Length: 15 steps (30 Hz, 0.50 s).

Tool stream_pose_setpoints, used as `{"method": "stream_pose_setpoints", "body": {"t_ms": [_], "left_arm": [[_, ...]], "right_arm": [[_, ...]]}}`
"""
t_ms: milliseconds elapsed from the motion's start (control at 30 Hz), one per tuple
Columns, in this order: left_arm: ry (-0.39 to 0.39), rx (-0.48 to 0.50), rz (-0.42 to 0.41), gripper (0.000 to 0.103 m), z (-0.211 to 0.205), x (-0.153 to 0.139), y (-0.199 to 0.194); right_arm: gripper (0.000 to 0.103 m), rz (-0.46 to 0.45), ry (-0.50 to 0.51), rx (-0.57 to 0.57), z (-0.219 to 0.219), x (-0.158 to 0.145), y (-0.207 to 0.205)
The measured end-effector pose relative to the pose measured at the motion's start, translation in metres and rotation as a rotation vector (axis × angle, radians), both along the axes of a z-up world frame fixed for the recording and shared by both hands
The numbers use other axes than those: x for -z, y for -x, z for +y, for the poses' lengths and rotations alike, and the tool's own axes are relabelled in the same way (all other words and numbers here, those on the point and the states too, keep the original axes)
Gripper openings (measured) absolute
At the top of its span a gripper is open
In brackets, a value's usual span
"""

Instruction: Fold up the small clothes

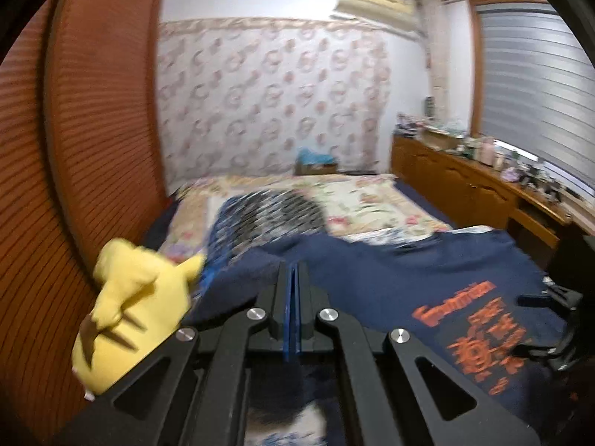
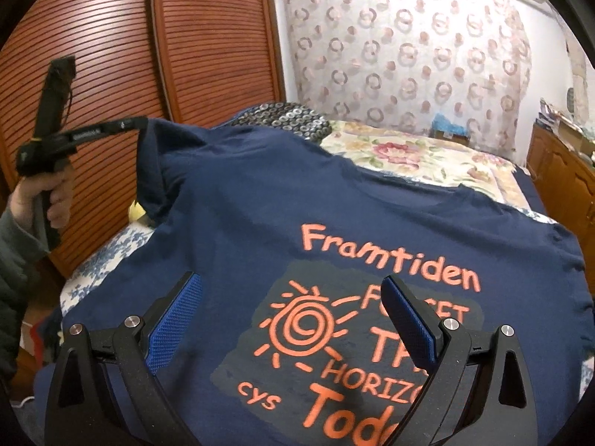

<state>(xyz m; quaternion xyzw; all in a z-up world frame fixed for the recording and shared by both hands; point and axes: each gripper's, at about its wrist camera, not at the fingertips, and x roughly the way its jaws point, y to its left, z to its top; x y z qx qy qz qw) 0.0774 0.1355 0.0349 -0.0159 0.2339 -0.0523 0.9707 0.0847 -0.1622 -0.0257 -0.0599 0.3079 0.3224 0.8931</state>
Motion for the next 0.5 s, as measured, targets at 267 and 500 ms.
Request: {"method": "stream_pose_setpoints", "body": {"t_ms": [267, 500], "left_arm": [[-0.014, 0.193, -0.005, 0.0, -0.083, -0.031, -0.02], [-0.028, 0.29, 0.03, 0.0, -0.124, -0.042, -0.024]], "right_arm": [[0.099, -0.013, -0.027, 0.07, -0.034, -0.011, -0.006], [0.099, -0.008, -0.037, 0.109, -0.054, -0.013, -0.009]]}}
